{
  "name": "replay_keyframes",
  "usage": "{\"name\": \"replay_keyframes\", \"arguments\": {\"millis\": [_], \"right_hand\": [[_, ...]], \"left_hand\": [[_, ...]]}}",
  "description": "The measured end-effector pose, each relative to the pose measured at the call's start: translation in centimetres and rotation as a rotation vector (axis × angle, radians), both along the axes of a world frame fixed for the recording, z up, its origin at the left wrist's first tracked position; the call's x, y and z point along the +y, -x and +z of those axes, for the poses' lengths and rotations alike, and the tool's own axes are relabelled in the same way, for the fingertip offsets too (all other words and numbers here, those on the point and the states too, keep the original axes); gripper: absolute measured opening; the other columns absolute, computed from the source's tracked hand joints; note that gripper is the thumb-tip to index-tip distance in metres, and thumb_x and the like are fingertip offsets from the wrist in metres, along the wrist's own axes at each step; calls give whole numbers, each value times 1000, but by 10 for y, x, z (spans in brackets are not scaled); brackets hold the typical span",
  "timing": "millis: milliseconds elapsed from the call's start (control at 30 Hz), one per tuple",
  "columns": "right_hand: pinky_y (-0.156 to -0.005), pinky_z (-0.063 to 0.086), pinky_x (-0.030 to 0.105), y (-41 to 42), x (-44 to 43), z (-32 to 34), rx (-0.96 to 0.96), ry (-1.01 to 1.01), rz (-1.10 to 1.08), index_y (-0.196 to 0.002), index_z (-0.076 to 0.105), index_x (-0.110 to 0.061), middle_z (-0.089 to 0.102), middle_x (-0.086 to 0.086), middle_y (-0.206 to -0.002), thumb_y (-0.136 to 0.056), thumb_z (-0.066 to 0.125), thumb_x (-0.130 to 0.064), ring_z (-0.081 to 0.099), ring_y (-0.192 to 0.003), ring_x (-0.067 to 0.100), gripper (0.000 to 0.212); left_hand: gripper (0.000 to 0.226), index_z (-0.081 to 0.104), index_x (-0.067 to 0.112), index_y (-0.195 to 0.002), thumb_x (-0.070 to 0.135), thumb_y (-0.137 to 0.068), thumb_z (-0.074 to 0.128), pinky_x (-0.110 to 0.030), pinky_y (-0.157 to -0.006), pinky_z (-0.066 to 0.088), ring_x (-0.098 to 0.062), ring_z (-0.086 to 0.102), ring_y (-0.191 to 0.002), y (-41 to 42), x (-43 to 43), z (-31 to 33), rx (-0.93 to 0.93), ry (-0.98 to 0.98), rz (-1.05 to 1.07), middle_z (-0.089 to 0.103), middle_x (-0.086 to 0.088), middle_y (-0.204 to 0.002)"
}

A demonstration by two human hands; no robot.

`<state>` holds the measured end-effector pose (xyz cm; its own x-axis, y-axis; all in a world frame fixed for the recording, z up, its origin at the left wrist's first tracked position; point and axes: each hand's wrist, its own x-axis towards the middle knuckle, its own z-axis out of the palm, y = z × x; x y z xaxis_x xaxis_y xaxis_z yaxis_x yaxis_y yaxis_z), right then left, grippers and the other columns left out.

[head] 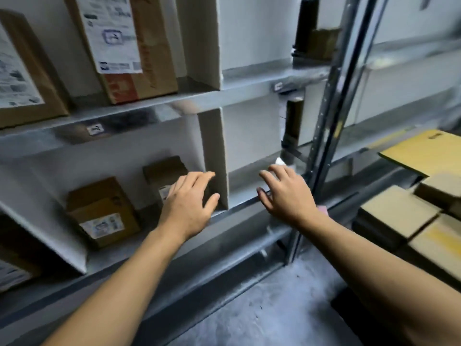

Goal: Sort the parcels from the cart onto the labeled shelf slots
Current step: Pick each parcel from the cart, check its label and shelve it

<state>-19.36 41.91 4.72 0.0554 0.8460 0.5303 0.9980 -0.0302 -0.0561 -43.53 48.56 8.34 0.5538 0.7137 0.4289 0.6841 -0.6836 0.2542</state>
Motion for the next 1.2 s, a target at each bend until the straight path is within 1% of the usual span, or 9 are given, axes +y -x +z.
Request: {"name": "replay_keyframes", "arguments": {"millis": [100, 167, 267, 400, 533, 733, 800, 967, 1200], "right_hand": [[-66, 52, 40, -35, -51, -20, -48, 130, -153, -108, 62, -14, 61, 10, -107, -86, 50, -41, 60, -93, 36, 37], [-70, 51, 40, -58, -85, -30, -76, 190, -234, -113, 62, -16, 62, 9, -107, -85, 54, -43, 61, -94, 34, 40], [-76, 50, 40, -92, -132, -41, -71, 320, -364, -115, 59, -19, 60, 8, -110, -87, 41, -50, 60, -96, 33, 45], [-85, 50, 42, -135, -186, -52, -4, 431, -507, -125, 52, -22, 59, 9, -121, -91, 43, -53, 59, -107, 33, 47], [-92, 46, 41, -181, -240, -56, 100, 449, -626, -130, 48, -24, 55, 6, -127, -95, 43, -52, 53, -117, 30, 45], [-91, 48, 40, -251, -304, -77, 214, 517, -741, -135, 45, -27, 51, 4, -135, -97, 43, -51, 51, -121, 28, 46], [-91, 48, 41, -268, -317, -86, 248, 538, -753, -138, 44, -28, 50, 4, -136, -98, 42, -52, 51, -121, 27, 46], [-97, 45, 41, -294, -328, -102, 368, 531, -760, -138, 45, -26, 47, 4, -140, -98, 44, -50, 48, -125, 28, 47], [-106, 42, 40, -312, -315, -126, 611, 445, -765, -140, 46, -25, 42, 2, -144, -99, 46, -46, 42, -131, 24, 46]], "left_hand": [[47, 51, 21, -134, 39, -91, 55, -39, -100, 39, -25, 49, -115, -45, -12, -21, 40, 35, -90, 54, 0, -127], [46, 51, 22, -132, 38, -90, 58, -39, -98, 39, -25, 50, -114, -79, -22, -31, 94, 34, -162, 54, 1, -126], [44, 51, 23, -131, 39, -90, 57, -40, -96, 40, -26, 50, -113, -133, -42, -40, 170, 51, -277, 54, 1, -125], [47, 53, 22, -131, 43, -89, 51, -42, -95, 40, -29, 52, -114, -202, -76, -51, 227, 28, -413, 55, -1, -126], [47, 46, 26, -136, 42, -93, 52, -38, -101, 36, -22, 47, -118, -276, -115, -61, 246, 32, -535, 51, 4, -130], [47, 44, 32, -136, 47, -92, 48, -38, -107, 35, -17, 44, -122, -363, -171, -89, 277, 91, -630, 50, 8, -132], [46, 44, 32, -135, 48, -92, 47, -37, -105, 35, -16, 46, -120, -384, -183, -100, 304, 96, -635, 51, 10, -131], [47, 43, 30, -138, 47, -95, 44, -36, -105, 34, -17, 44, -123, -426, -198, -115, 351, 122, -639, 50, 9, -133], [47, 38, 31, -140, 48, -96, 39, -38, -104, 34, -19, 43, -124, -471, -200, -143, 504, 145, -641, 47, 6, -136]]}}
